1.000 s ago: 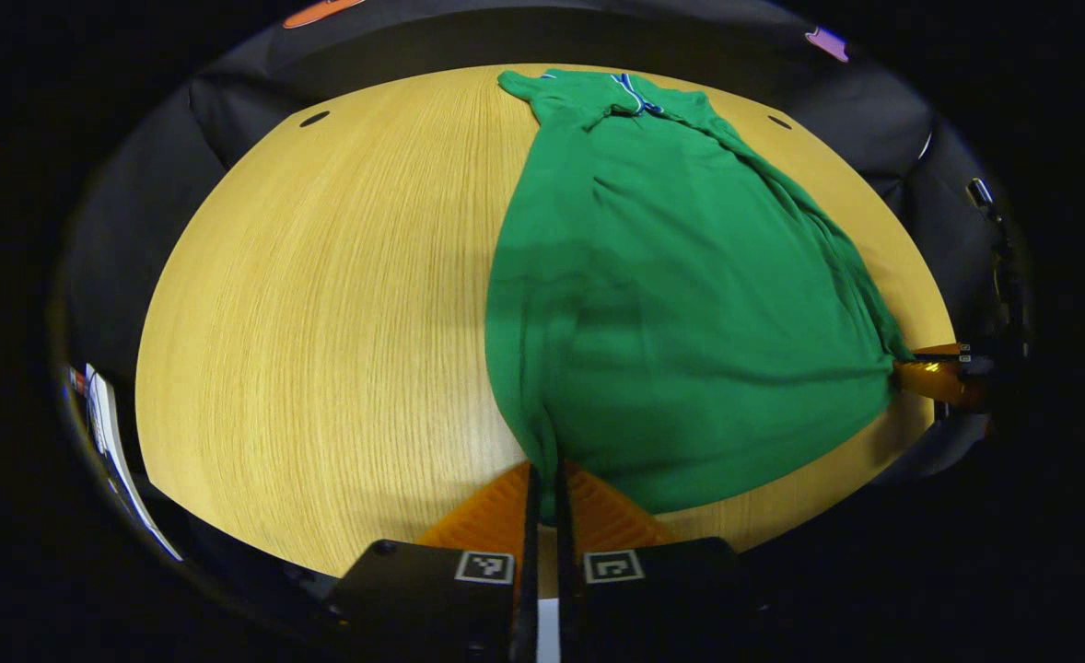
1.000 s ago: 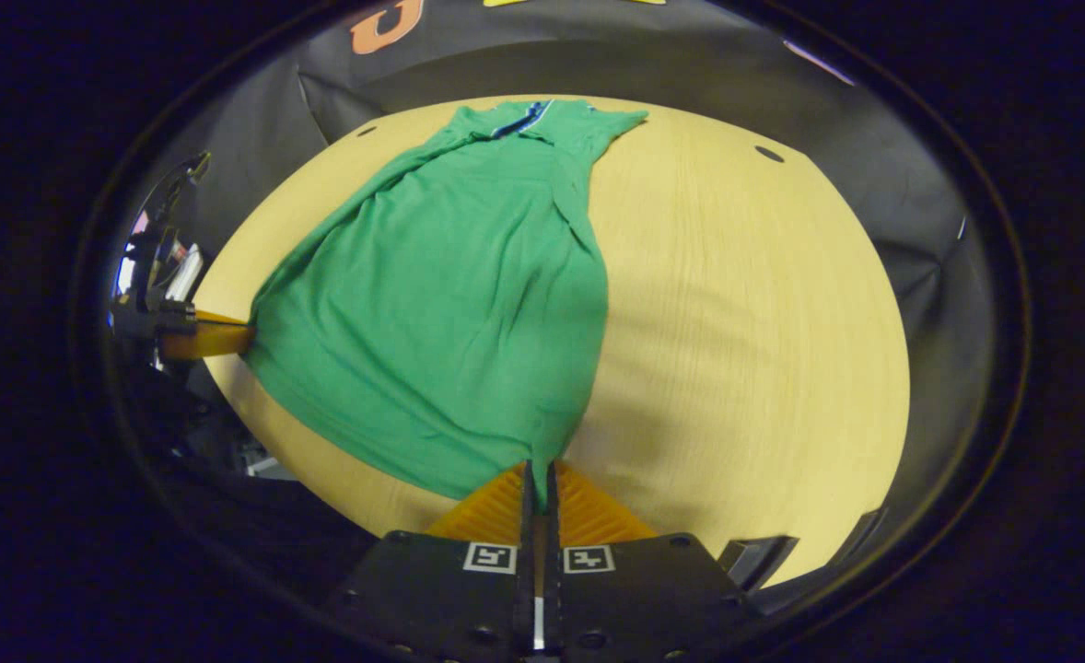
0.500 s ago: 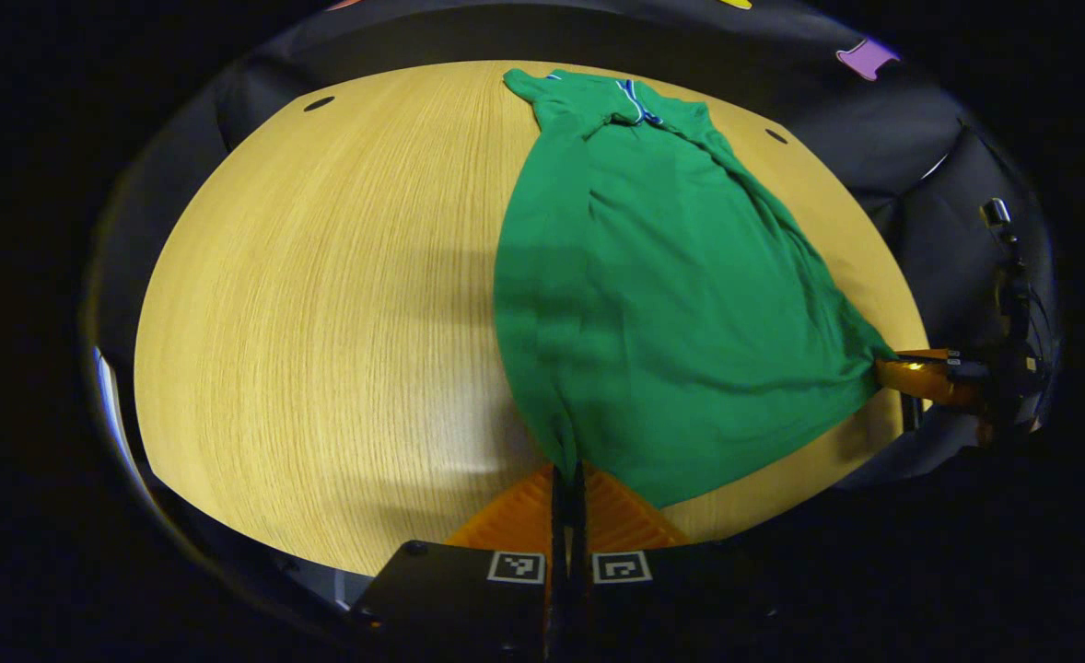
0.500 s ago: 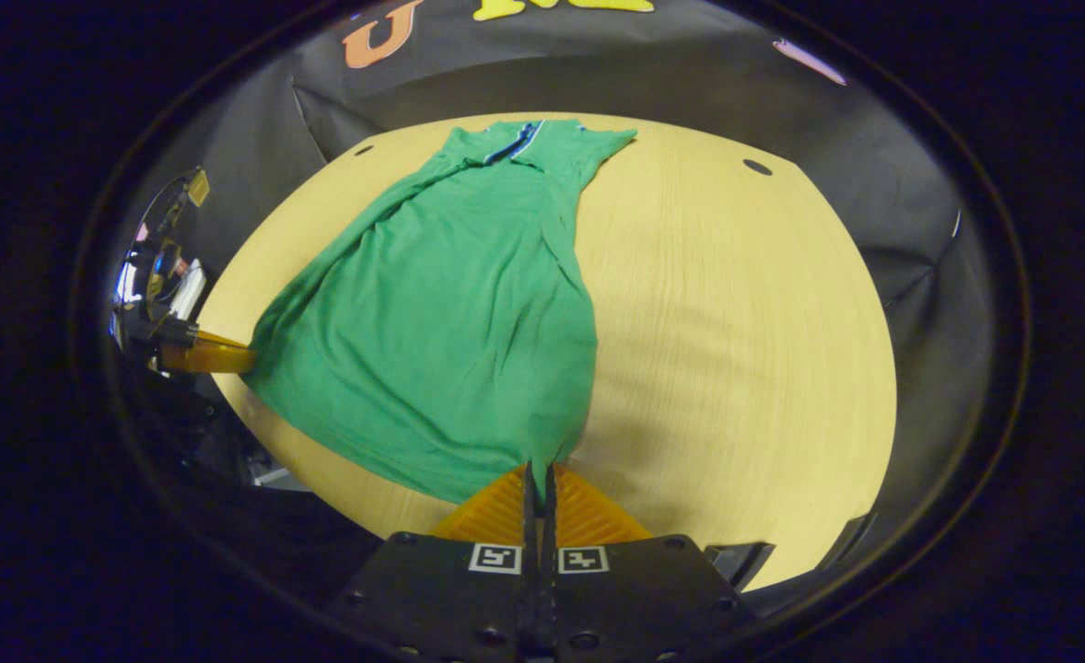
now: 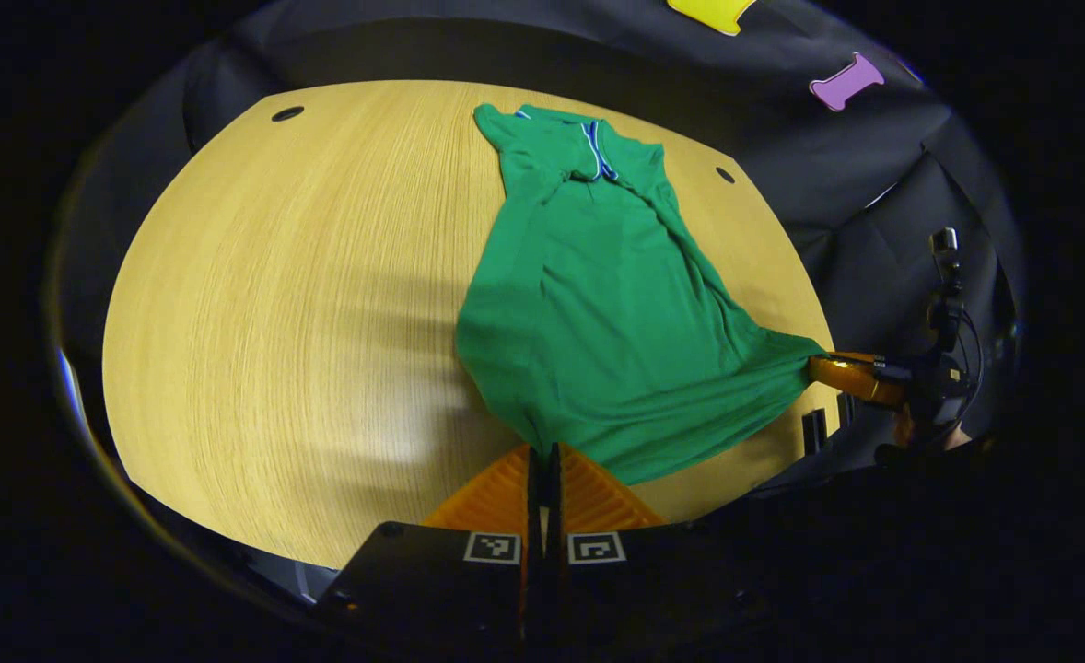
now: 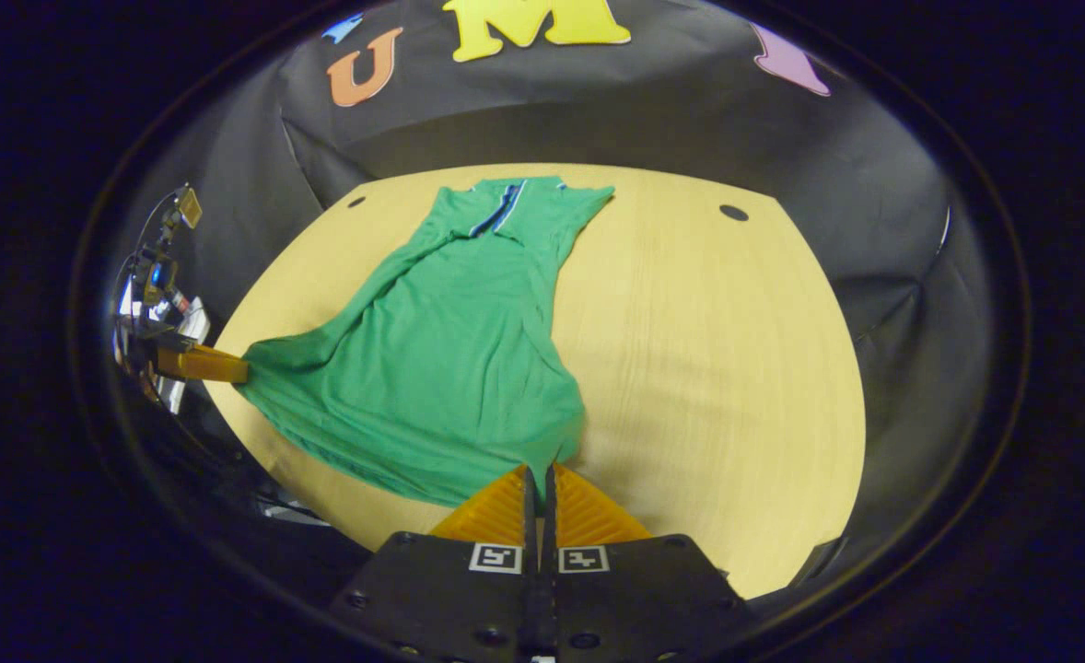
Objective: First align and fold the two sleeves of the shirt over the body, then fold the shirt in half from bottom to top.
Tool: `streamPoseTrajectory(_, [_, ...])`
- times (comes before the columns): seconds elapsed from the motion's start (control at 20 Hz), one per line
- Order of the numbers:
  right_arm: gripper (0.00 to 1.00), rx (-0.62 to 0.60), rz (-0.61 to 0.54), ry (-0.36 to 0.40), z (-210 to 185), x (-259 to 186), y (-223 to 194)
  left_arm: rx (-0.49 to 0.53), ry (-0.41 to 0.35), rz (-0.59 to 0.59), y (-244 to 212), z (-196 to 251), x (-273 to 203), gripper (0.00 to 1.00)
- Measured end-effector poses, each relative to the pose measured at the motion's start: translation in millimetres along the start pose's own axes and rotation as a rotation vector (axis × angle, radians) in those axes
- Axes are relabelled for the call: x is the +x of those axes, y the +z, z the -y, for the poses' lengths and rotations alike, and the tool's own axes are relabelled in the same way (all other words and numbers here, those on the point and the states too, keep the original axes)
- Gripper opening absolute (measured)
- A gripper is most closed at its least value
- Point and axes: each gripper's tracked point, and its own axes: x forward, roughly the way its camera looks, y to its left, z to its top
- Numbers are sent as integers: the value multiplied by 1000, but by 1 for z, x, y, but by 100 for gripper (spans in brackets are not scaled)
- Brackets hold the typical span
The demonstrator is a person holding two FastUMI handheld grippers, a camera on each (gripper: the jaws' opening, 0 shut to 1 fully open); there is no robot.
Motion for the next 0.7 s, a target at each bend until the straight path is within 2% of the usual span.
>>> streamPoseTrajectory(0.1, [2,10,30,-6,3,-2,20,20,0,28,16,2,-7,6])
streamPoseTrajectory(0.15, [0,15,44,-11,4,-4,29,30,-1,42,24,3,-9,6])
streamPoseTrajectory(0.4, [0,28,128,-33,7,-8,74,91,21,106,67,2,-13,6])
streamPoseTrajectory(0.6, [0,45,203,-51,9,-9,121,93,39,202,122,-1,-13,6])
streamPoseTrajectory(0.7, [0,59,244,-54,12,-8,146,69,24,253,155,1,-11,6])
